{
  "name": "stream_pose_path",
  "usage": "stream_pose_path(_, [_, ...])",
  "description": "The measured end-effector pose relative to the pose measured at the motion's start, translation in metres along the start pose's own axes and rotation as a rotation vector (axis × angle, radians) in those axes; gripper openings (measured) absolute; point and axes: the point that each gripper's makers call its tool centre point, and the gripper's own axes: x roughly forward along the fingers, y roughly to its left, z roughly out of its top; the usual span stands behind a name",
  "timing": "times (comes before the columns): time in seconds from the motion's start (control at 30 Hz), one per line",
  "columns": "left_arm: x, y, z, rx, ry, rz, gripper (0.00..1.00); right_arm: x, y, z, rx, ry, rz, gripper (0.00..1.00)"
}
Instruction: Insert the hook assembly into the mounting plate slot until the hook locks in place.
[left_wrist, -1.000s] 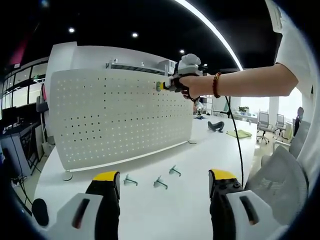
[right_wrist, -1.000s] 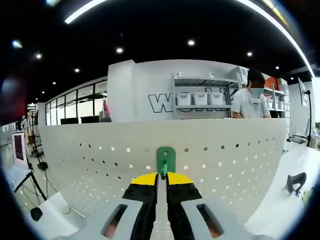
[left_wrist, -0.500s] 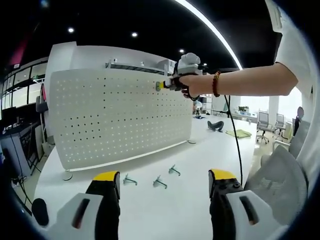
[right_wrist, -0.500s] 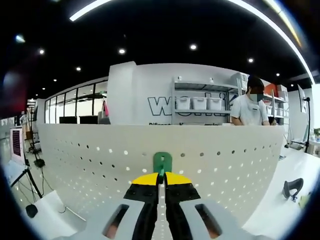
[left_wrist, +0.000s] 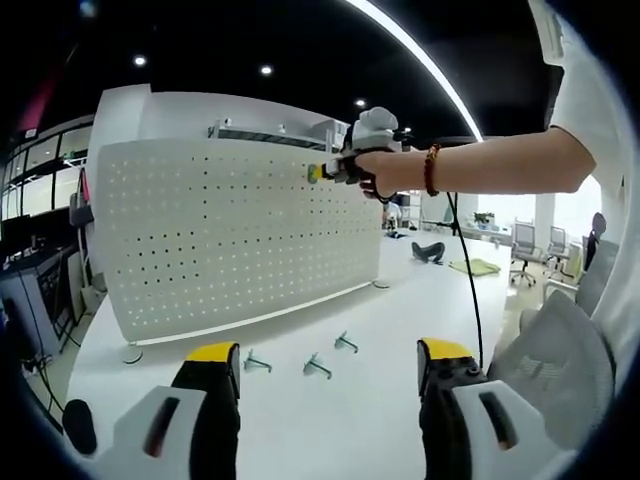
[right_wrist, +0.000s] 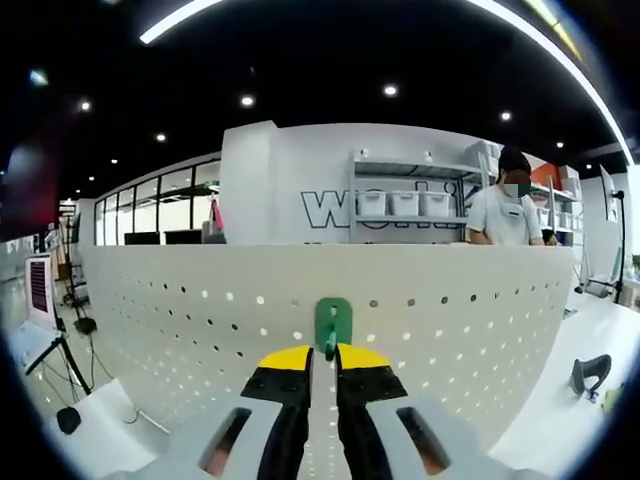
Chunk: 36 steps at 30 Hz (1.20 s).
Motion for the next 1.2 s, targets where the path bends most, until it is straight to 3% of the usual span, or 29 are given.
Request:
stream_pose_path(0.37, [0.002, -0.001, 0.006, 0.012, -0.007, -0.014, 0.74, -0.006, 0.009, 0.002, 0.015, -0.023, 0.043, 0.19])
stream_pose_path(0.73, [0.003, 0.003, 0.007, 0.033, 0.005, -0.012, 0.74, -0.015, 0.005, -0.002, 0.02, -0.024, 0.04, 0.19])
stream_pose_path(1.2, [0.002, -0.006, 0.0, 0.026, 0.021, -0.027, 0.73, -0.037, 0.006, -0.03, 0.056, 0.005, 0.041, 0.18])
